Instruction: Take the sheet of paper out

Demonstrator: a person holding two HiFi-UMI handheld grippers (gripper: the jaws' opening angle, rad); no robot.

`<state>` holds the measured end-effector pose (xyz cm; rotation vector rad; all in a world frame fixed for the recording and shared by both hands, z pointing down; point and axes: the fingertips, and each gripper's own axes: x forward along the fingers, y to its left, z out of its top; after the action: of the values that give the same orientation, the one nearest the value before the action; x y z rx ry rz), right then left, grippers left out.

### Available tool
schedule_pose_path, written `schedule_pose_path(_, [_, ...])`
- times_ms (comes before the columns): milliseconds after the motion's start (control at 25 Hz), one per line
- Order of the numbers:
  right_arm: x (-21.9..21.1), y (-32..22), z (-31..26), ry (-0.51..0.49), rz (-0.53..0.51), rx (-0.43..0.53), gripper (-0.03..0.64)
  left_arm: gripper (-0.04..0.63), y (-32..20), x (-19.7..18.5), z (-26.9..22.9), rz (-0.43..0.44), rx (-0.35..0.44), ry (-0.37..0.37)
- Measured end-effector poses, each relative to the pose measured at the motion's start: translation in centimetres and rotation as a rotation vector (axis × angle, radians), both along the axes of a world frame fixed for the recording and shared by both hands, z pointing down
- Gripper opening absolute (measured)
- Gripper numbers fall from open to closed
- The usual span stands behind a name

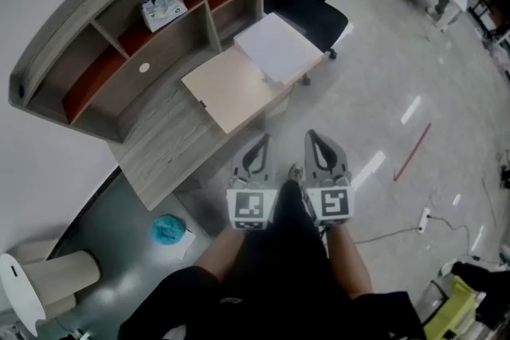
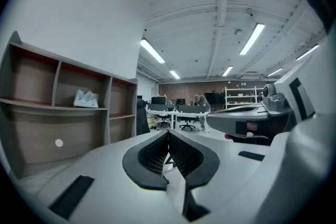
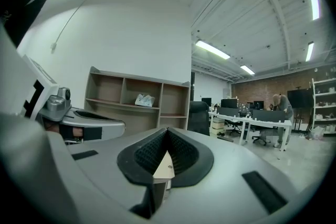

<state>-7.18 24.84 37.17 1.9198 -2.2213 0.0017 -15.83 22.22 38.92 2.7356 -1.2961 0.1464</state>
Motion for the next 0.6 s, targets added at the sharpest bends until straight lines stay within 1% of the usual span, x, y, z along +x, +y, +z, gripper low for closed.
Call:
schedule_pose_path(120, [1.0, -2.6, 0.2, -0.006, -0.024, -0.005, 0.015, 0.043, -2.3, 1.0, 0.3, -0.019, -0.017, -0.004])
schedule_pose_path(320, [3.6, -7.1, 1.2, -0.031, -0.060, -0.034, 0.015, 0.043, -6.5, 3.4, 1.3, -0.039, -0.032, -0.058])
schedule_pose_path(600, [8.5, -12.7, 2.6, -0.073, -0.103, -0.082, 0.015, 0.043, -11.6, 8.6, 3.1, -0.047, -0.099, -0.086])
